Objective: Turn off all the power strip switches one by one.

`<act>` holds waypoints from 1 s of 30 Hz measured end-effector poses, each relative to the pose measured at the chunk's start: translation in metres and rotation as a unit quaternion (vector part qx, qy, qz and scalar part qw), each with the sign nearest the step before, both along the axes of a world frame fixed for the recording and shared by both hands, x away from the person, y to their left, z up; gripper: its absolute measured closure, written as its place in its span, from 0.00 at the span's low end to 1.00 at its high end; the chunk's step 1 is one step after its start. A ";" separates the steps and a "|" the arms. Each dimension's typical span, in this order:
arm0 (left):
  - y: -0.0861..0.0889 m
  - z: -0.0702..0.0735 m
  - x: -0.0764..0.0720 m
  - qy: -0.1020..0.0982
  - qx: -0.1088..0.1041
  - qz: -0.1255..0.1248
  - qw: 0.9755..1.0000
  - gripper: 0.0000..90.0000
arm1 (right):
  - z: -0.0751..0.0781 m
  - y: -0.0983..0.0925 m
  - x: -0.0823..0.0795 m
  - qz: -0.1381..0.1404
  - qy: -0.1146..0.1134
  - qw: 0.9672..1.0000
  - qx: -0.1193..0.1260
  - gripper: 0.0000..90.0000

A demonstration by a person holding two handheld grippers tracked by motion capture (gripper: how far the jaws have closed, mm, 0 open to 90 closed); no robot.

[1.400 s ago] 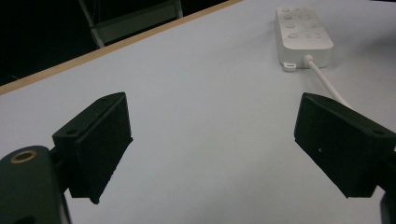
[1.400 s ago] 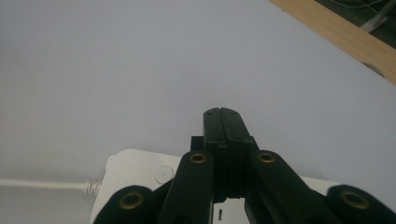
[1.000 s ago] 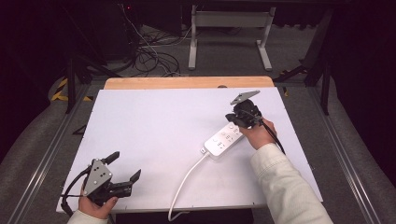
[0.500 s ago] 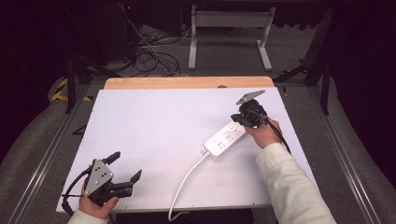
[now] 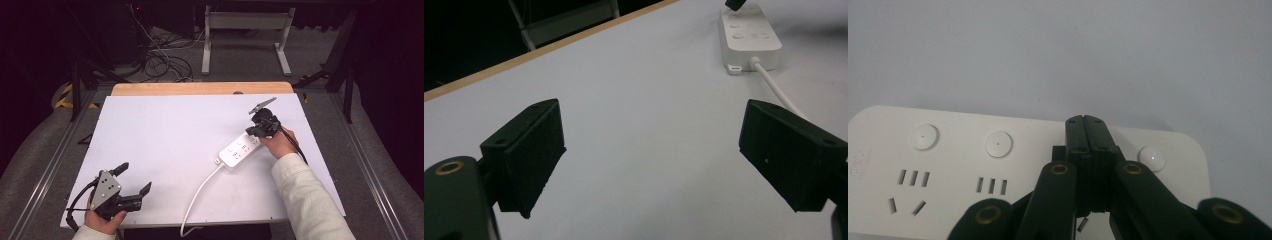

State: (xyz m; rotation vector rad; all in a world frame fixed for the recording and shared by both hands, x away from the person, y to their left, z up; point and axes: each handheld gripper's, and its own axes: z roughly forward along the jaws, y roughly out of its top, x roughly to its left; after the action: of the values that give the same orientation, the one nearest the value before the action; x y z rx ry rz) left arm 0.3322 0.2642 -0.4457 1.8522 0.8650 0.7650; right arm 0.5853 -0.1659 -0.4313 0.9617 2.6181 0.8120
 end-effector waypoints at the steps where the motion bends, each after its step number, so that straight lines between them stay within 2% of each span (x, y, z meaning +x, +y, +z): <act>1: 0.000 0.000 0.000 0.000 0.000 0.000 1.000 0.13 | 0.000 0.000 0.000 0.000 0.001 1.000 0.002 1.00; 10: 0.000 0.000 0.000 -0.002 0.001 0.000 1.000 0.13 | -0.005 0.002 0.000 0.002 0.008 1.000 0.001 1.00; 16: 0.000 0.000 0.000 -0.001 0.000 0.000 1.000 0.13 | -0.006 0.004 -0.002 0.004 -0.003 1.000 -0.015 1.00; 30: -0.001 0.000 0.000 -0.003 0.003 0.000 1.000 0.13 | -0.008 0.005 -0.003 0.000 -0.006 1.000 -0.012 1.00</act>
State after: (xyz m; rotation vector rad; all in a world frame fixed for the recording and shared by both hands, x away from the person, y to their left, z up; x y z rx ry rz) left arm 0.3322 0.2631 -0.4459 1.8546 0.8596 0.7731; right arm 0.5826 -0.1612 -0.4393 0.9484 2.6108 0.7812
